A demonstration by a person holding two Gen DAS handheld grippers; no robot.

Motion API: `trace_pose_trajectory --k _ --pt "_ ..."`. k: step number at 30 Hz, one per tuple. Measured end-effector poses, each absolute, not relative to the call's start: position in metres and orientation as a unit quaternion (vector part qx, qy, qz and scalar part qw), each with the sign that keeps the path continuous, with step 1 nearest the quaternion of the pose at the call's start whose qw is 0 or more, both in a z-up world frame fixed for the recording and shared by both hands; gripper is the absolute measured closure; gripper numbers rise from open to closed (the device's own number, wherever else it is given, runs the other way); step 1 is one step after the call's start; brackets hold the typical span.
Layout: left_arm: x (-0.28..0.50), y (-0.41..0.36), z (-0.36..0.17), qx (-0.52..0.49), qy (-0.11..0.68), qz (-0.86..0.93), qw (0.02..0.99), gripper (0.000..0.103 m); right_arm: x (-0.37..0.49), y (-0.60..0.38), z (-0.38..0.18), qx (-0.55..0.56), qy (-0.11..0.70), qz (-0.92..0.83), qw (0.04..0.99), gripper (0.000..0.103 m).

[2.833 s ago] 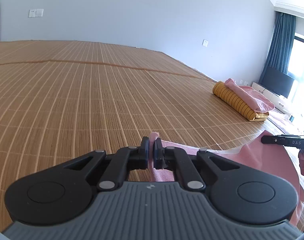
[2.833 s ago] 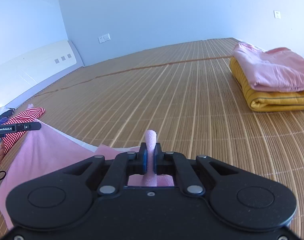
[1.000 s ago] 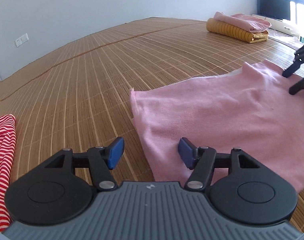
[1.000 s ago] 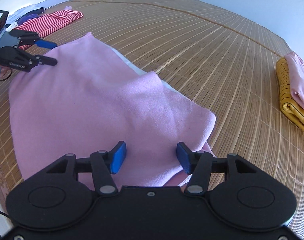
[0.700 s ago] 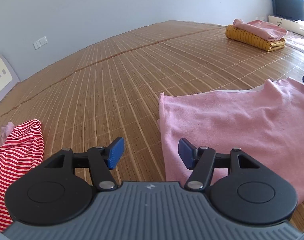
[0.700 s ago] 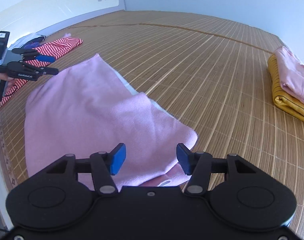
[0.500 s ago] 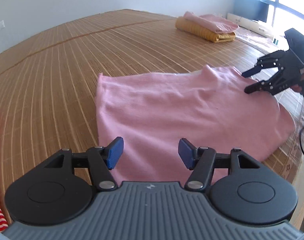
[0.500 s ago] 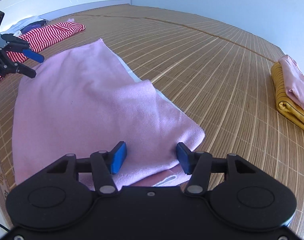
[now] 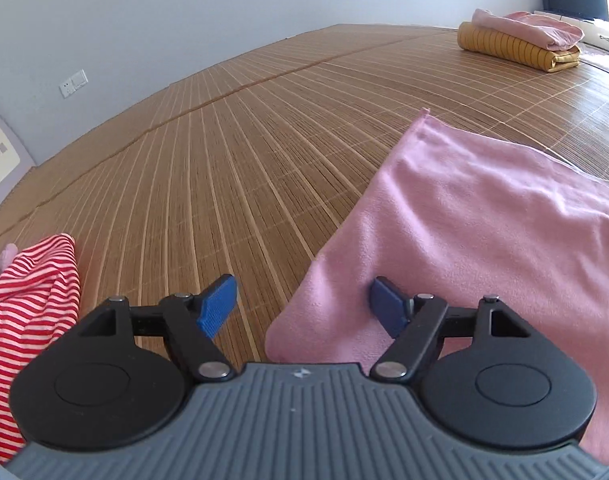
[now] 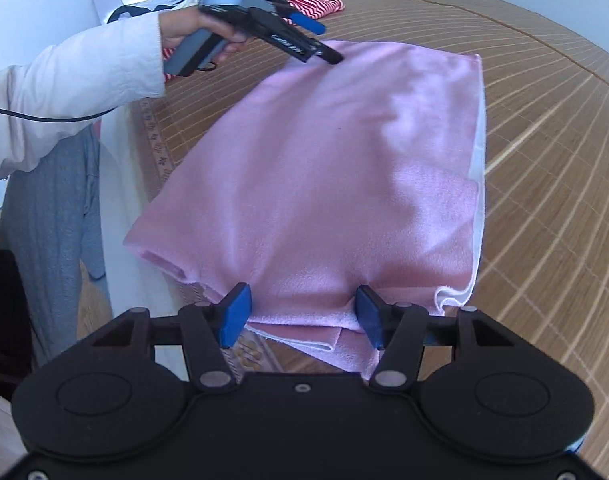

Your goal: Fold clothes

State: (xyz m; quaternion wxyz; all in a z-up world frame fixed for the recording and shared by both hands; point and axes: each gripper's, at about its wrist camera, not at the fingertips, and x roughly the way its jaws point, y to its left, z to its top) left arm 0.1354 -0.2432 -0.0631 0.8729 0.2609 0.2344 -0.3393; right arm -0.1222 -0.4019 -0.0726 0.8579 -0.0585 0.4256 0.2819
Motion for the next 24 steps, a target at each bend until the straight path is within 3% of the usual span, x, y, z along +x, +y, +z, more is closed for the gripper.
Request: trace_pose_trajectory --k 3,10,12,14,16,24 --pt "0.143 -0.250 -0.059 0.256 0.213 -0.306 0.892 0.025 -0.129 -0.394 -0.067 -0.054 0.409 0.316 0.854 0.044" --pt "0.089 -0.240 -0.011 0.193 0.176 -0.372 0.891 0.026 -0.120 -0.480 -0.052 0.129 0.332 0.241 0.903 0.044" --pt "0.062 -0.242 -0.004 0.154 0.186 -0.425 0.872 0.026 -0.105 -0.489 -0.058 0.151 0.324 0.214 0.909 0.053" --pt "0.040 -0.248 -0.004 0.143 0.186 -0.462 0.855 0.026 -0.091 -0.498 -0.061 0.177 0.316 0.195 0.911 0.072" --pt "0.020 -0.252 -0.007 0.130 0.188 -0.487 0.843 0.026 -0.079 -0.506 -0.062 0.226 0.295 0.190 0.909 0.082" --pt "-0.014 -0.268 -0.059 0.076 0.235 -0.561 0.790 0.026 0.006 -0.523 -0.060 0.326 0.285 0.209 0.877 0.082"
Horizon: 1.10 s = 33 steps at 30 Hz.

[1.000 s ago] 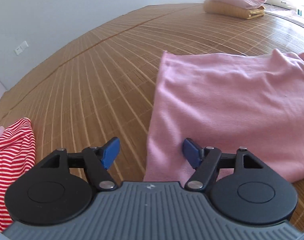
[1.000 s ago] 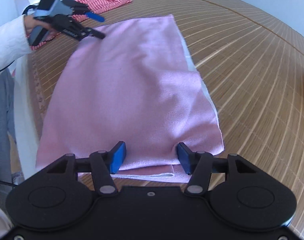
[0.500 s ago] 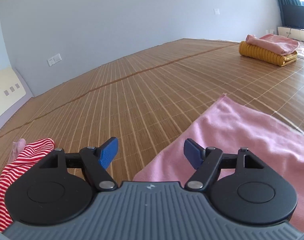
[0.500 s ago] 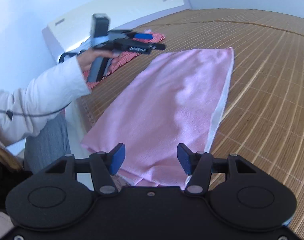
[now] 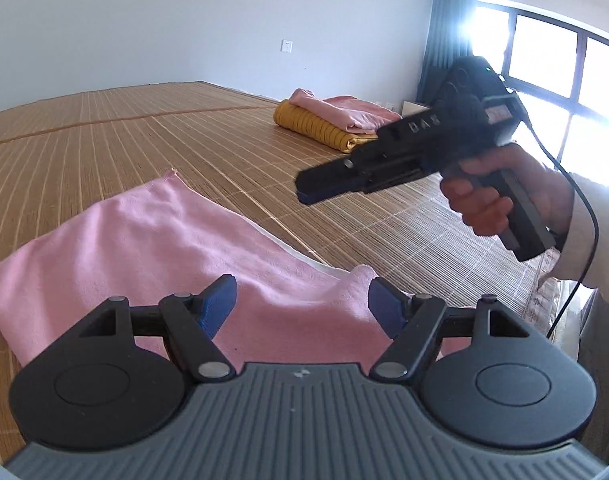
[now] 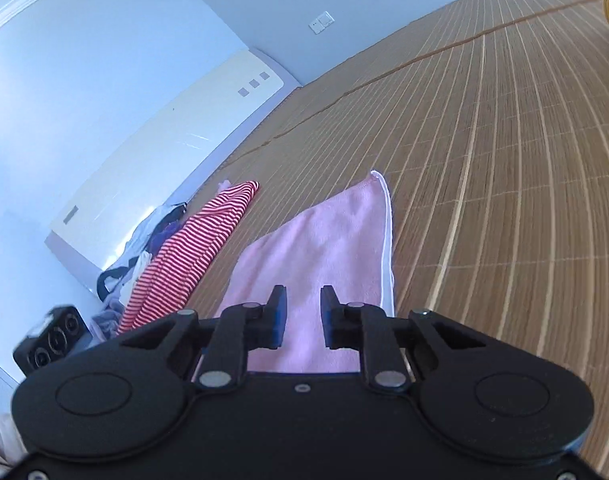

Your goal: Fold clothes

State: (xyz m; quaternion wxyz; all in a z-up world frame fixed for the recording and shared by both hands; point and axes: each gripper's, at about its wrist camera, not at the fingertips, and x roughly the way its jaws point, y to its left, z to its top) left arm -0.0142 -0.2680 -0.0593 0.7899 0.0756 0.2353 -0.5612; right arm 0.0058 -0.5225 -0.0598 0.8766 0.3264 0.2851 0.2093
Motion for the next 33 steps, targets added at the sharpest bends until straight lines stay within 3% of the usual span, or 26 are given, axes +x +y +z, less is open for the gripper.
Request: trace_pose_trajectory --k 5,8,12,16,22,24,26,33 --pt "-0.010 -0.278 -0.082 0.078 0.263 -0.556 0.784 0.025 0.077 -0.541 -0.079 0.385 0.340 0.196 0.836 0.082" --pt "-0.009 -0.279 -0.086 0.082 0.267 -0.556 0.783 0.019 0.085 -0.550 -0.094 0.416 0.370 0.191 0.809 0.082" --pt "-0.012 -0.285 -0.084 0.100 0.266 -0.552 0.784 0.015 0.076 -0.554 -0.095 0.393 0.392 0.174 0.813 0.081" --pt "-0.018 -0.282 -0.087 0.113 0.255 -0.554 0.784 0.015 0.080 -0.553 -0.095 0.380 0.407 0.183 0.810 0.072" --pt "-0.020 -0.283 -0.087 0.119 0.253 -0.553 0.785 0.014 0.103 -0.541 -0.083 0.342 0.395 0.194 0.830 0.072" --pt "-0.021 -0.284 -0.087 0.124 0.251 -0.553 0.785 0.013 0.111 -0.539 -0.080 0.334 0.389 0.189 0.838 0.074" --pt "-0.021 -0.285 -0.088 0.129 0.248 -0.553 0.785 0.013 0.117 -0.538 -0.078 0.328 0.381 0.180 0.846 0.086" --pt "-0.024 -0.286 -0.090 0.141 0.244 -0.553 0.784 0.011 0.123 -0.526 -0.073 0.266 0.381 0.177 0.867 0.094"
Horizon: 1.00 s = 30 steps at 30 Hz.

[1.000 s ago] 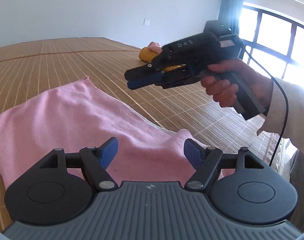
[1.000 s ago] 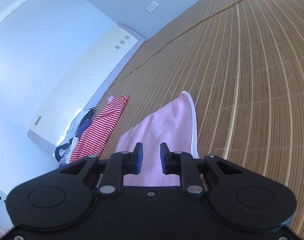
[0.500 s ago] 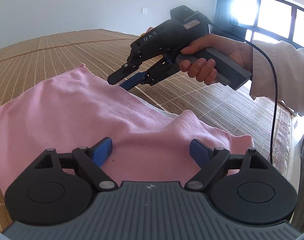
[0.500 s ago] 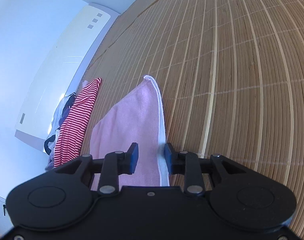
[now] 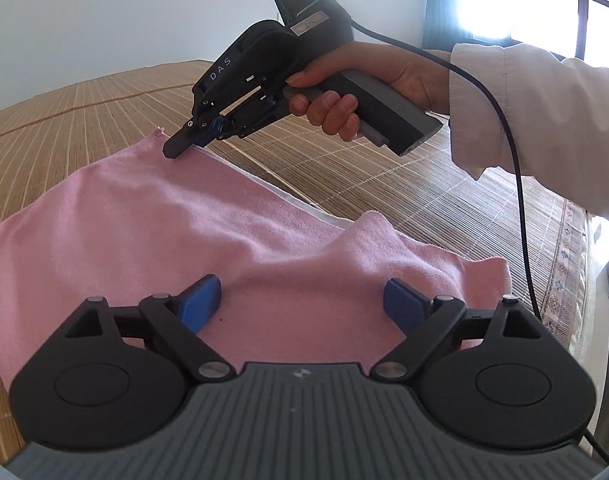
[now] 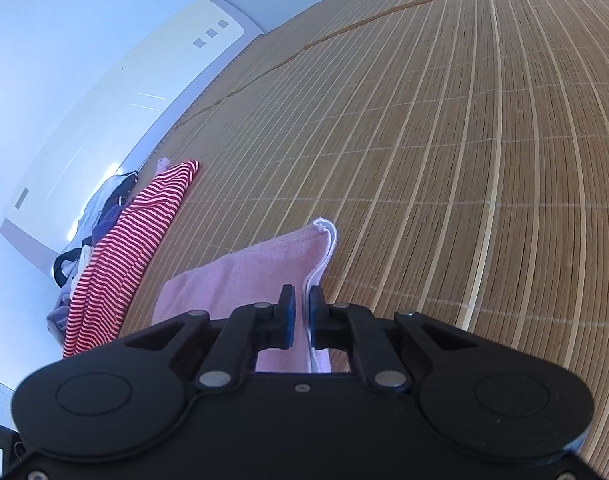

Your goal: Fold clothes

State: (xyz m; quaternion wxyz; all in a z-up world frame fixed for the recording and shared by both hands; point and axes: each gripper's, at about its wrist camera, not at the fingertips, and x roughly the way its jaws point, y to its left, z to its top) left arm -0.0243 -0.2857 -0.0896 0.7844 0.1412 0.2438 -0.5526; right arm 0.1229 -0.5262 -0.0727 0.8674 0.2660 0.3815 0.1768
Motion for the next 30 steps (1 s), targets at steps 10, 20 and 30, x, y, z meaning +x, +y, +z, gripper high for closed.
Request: trace_pose_trajectory --k 10,20,30 --pt "-0.026 -0.285 -0.089 0.142 0.244 -0.552 0.784 0.011 0.092 -0.553 -0.073 0.337 0.375 0.195 0.841 0.075" --pt "-0.024 -0.286 -0.089 0.143 0.245 -0.553 0.783 0.010 0.095 -0.541 -0.078 0.331 0.409 0.197 0.828 0.074" --pt "-0.024 -0.287 -0.090 0.146 0.244 -0.554 0.783 0.009 0.101 -0.536 -0.076 0.295 0.427 0.206 0.829 0.071"
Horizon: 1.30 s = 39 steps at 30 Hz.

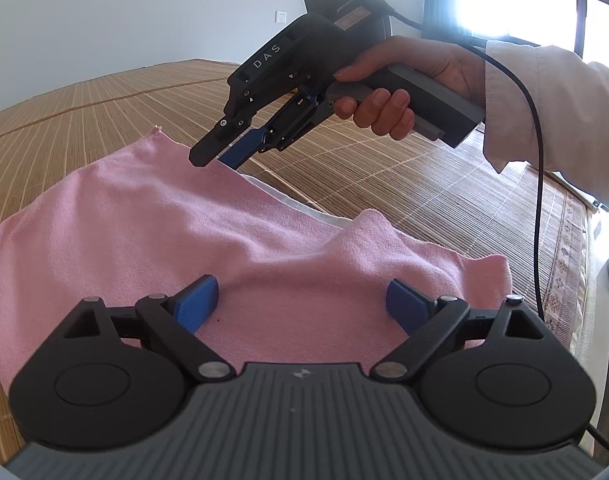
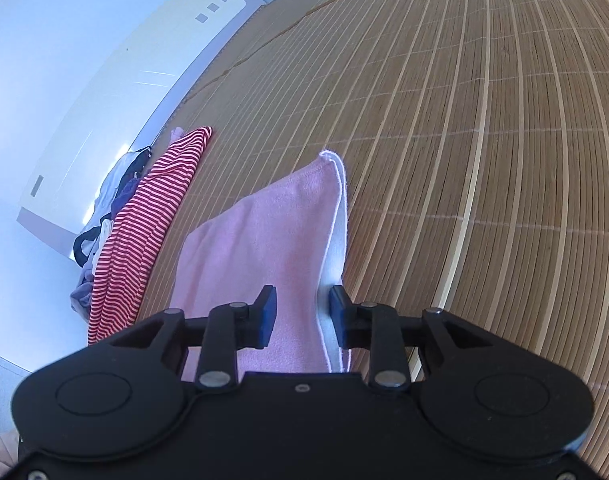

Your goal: Fold clothes

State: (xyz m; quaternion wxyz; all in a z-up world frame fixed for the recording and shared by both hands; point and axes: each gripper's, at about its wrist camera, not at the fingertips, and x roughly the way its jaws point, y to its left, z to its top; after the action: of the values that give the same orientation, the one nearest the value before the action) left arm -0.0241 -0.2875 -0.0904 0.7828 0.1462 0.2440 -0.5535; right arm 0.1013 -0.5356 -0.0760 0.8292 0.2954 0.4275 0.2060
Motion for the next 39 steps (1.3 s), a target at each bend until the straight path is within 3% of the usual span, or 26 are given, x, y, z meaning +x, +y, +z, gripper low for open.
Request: trace_pose_trajectory --k 3,7,11,13,25,30,34,39 --pt "-0.024 -0.288 -0.091 0.148 0.242 -0.554 0.782 0.009 0.106 -0.535 -0.074 0.286 0.419 0.196 0.839 0.073" --pt "-0.025 -0.288 -0.091 0.151 0.240 -0.555 0.782 0.008 0.114 -0.533 -0.072 0.271 0.410 0.187 0.850 0.089" --pt "-0.026 -0.290 -0.092 0.155 0.239 -0.555 0.782 0.008 0.120 -0.532 -0.070 0.262 0.401 0.181 0.859 0.090" --pt "-0.027 -0.290 -0.092 0.155 0.239 -0.555 0.782 0.008 0.121 -0.532 -0.069 0.252 0.393 0.170 0.868 0.099" --pt "-0.032 -0.290 -0.094 0.173 0.233 -0.554 0.780 0.007 0.129 -0.524 -0.070 0.165 0.377 0.074 0.908 0.100" --pt "-0.029 -0.289 -0.091 0.173 0.235 -0.558 0.777 0.007 0.076 -0.526 -0.049 0.159 0.359 0.102 0.914 0.087" --pt "-0.021 -0.287 -0.086 0.159 0.243 -0.558 0.778 0.007 -0.006 -0.513 -0.040 0.140 0.351 0.154 0.913 0.060" --pt "-0.007 -0.278 -0.077 0.124 0.239 -0.539 0.798 0.007 -0.091 -0.498 -0.071 0.141 0.331 0.165 0.918 0.058"
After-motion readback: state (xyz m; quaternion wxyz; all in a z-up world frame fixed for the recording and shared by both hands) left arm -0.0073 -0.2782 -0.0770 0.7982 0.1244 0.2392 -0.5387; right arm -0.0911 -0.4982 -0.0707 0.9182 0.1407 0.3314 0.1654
